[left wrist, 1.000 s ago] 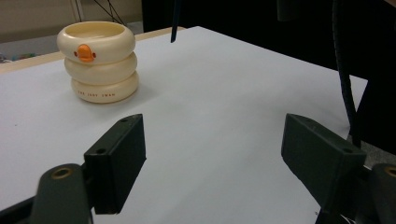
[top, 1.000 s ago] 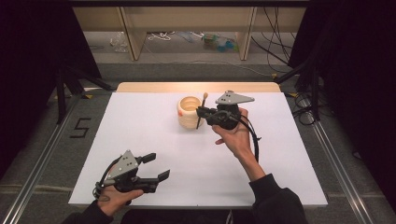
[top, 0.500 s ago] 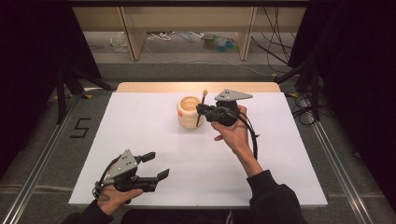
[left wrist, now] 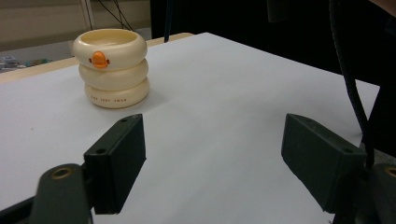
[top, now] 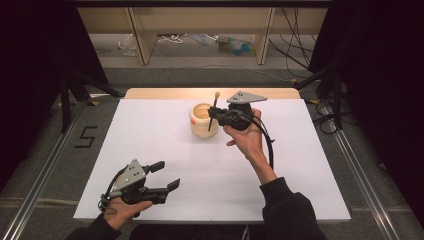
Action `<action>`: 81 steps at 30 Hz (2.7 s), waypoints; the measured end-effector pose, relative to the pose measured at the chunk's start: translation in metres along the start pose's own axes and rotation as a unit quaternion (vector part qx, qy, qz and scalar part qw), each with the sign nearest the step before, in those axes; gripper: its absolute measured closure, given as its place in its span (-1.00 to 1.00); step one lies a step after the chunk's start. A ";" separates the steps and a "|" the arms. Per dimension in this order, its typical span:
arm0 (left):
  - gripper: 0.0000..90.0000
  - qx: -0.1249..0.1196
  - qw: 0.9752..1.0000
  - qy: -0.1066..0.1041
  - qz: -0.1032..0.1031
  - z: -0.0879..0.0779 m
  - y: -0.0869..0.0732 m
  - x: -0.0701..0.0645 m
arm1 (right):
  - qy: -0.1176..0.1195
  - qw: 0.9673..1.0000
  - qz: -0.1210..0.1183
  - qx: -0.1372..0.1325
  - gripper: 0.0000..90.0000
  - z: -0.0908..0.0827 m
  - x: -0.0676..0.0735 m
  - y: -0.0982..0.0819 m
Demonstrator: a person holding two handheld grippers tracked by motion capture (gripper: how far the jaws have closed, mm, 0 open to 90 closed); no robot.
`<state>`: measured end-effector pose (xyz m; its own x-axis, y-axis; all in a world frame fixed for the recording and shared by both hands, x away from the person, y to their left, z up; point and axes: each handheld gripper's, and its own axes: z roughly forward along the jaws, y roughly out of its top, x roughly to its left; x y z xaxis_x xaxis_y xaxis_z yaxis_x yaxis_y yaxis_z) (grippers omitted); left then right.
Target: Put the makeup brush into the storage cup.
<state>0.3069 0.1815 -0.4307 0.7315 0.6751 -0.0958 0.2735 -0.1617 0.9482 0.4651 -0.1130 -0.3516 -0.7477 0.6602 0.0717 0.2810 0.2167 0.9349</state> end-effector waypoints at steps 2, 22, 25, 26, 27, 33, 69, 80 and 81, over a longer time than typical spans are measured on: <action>-0.52 -0.001 1.000 -0.001 0.003 0.000 0.000 0.001 | -0.001 1.000 0.002 0.000 0.85 0.002 -0.002 0.001; -0.52 -0.009 1.000 0.012 0.001 0.000 0.000 0.002 | -0.027 1.000 0.011 -0.003 0.85 0.016 -0.021 0.019; -0.52 -0.009 1.000 0.011 -0.005 0.000 0.000 0.001 | -0.030 0.999 0.014 -0.003 0.85 0.019 -0.023 0.019; -0.52 -0.008 1.000 0.011 -0.005 0.000 0.000 0.001 | -0.032 0.999 0.012 -0.002 0.85 0.021 -0.023 0.019; -0.52 -0.008 1.000 0.009 -0.003 0.000 0.000 0.001 | -0.032 0.999 0.020 0.003 0.85 0.021 -0.023 0.019; -0.52 -0.010 1.000 0.005 -0.002 0.000 0.000 0.001 | -0.037 0.999 0.021 0.004 0.85 0.028 -0.026 0.020; -0.52 -0.009 1.000 0.002 0.005 0.000 0.000 0.001 | -0.059 0.998 0.032 0.014 0.85 0.061 -0.039 0.031; -0.52 -0.009 1.000 0.001 0.010 0.000 0.000 0.001 | -0.066 0.997 0.033 0.020 0.85 0.072 -0.041 0.026; -0.52 -0.009 1.000 0.001 0.011 0.000 0.000 0.001 | -0.065 0.997 0.037 0.023 0.85 0.073 -0.041 0.026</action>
<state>0.3079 0.1817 -0.4306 0.7362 0.6726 -0.0751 0.2466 -0.1633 0.9553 0.5470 -0.0819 -0.3556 -0.6407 0.7623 0.0916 0.3617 0.1945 0.9118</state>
